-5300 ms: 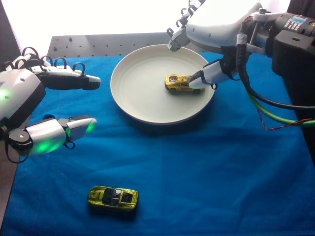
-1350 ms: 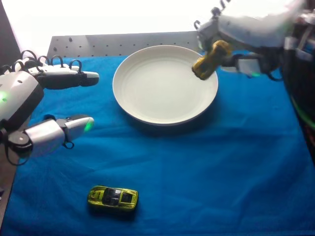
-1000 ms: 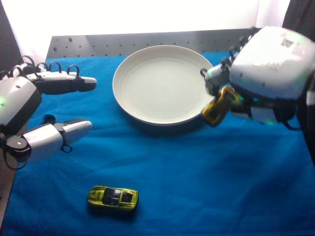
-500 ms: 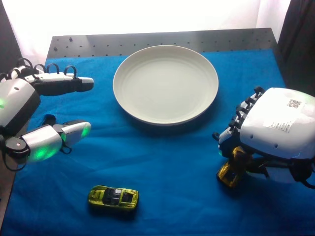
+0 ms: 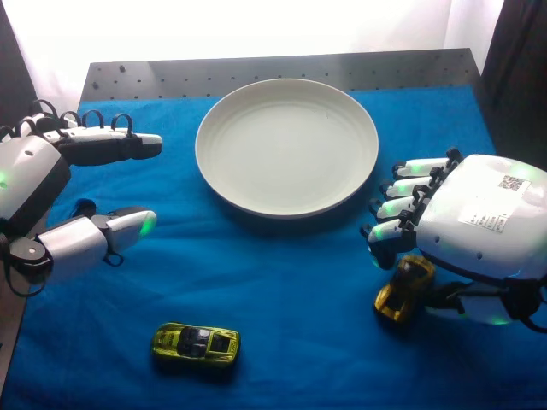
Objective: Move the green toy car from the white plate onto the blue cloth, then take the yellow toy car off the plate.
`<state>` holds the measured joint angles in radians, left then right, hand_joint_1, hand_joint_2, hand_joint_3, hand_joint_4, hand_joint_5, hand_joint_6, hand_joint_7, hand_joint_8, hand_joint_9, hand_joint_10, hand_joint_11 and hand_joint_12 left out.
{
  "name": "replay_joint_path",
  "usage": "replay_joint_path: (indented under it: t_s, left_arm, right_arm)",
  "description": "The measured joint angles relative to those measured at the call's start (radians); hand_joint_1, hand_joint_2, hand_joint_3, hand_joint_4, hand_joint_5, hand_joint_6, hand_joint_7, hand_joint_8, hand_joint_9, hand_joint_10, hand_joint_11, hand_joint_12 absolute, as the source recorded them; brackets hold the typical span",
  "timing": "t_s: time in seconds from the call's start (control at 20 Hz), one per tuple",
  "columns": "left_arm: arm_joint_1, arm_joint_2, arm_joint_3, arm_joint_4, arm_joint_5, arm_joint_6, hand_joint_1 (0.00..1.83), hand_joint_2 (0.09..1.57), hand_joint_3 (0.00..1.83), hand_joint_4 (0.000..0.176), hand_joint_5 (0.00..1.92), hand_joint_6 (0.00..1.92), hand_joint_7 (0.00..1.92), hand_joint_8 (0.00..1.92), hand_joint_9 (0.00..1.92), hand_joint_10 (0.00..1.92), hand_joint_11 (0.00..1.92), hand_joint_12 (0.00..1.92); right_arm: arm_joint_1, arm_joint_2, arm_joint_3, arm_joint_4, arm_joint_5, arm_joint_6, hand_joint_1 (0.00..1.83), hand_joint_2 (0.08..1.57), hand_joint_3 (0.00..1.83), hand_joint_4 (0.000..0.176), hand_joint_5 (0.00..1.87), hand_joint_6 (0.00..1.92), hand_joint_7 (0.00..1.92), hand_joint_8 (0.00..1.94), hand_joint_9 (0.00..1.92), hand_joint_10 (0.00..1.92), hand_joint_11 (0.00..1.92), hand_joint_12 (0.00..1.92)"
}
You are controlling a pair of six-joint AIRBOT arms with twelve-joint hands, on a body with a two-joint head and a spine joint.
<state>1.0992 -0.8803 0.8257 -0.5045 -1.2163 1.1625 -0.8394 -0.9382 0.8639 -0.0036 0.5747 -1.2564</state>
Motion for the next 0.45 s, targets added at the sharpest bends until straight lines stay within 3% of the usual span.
replay_joint_path:
  t_s: [0.1, 0.2, 0.3, 0.35, 0.4, 0.45]
  left_arm:
    - [0.0, 0.0, 0.0, -0.002, 0.0, 0.0, 0.76, 1.18, 0.0, 0.147, 0.66, 0.01, 0.51, 0.0, 0.44, 0.0, 0.0, 0.95]
    - [0.004, 0.0, 0.0, -0.002, 0.0, 0.0, 0.76, 1.18, 0.0, 0.148, 0.66, 0.01, 0.5, 0.0, 0.45, 0.01, 0.0, 1.05]
    - [0.004, 0.0, 0.0, -0.007, -0.001, 0.0, 0.76, 1.18, 0.0, 0.143, 0.67, 0.01, 0.51, 0.0, 0.46, 0.01, 0.0, 1.08]
    - [0.004, 0.0, 0.0, -0.007, -0.003, 0.0, 0.77, 1.18, 0.0, 0.148, 0.67, 0.01, 0.51, 0.0, 0.46, 0.01, 0.0, 1.07]
    - [0.004, 0.0, 0.0, -0.008, -0.003, 0.0, 0.78, 1.18, 0.0, 0.136, 0.67, 0.0, 0.51, 0.0, 0.46, 0.01, 0.0, 1.1]
    - [0.004, 0.0, 0.0, -0.008, -0.005, 0.0, 0.78, 1.18, 0.0, 0.137, 0.67, 0.0, 0.51, 0.0, 0.46, 0.01, 0.0, 1.05]
  right_arm:
    - [0.0, 0.002, -0.004, 0.002, 0.011, 0.0, 1.1, 0.88, 0.0, 0.0, 0.61, 0.5, 0.63, 0.47, 0.47, 0.9, 0.22, 1.55]
    - [0.0, 0.009, -0.012, 0.003, 0.021, 0.0, 1.07, 0.87, 0.0, 0.0, 0.61, 0.52, 0.64, 0.53, 0.48, 0.97, 0.27, 1.55]
    - [0.0, 0.023, -0.019, 0.001, 0.04, 0.0, 1.06, 0.9, 0.0, 0.0, 0.6, 0.55, 0.58, 0.72, 0.44, 1.1, 0.25, 1.6]
    - [0.0, 0.032, -0.022, 0.003, 0.054, 0.0, 1.05, 0.92, 0.01, 0.0, 0.58, 0.63, 0.56, 0.85, 0.44, 1.19, 0.27, 1.65]
    - [0.0, 0.046, -0.027, 0.004, 0.071, 0.0, 1.01, 0.94, 0.01, 0.0, 0.54, 0.73, 0.53, 0.96, 0.45, 1.27, 0.3, 1.69]
    - [0.0, 0.058, -0.031, 0.004, 0.085, 0.0, 0.95, 0.98, 0.02, 0.0, 0.49, 0.93, 0.49, 1.12, 0.46, 1.38, 0.39, 1.76]
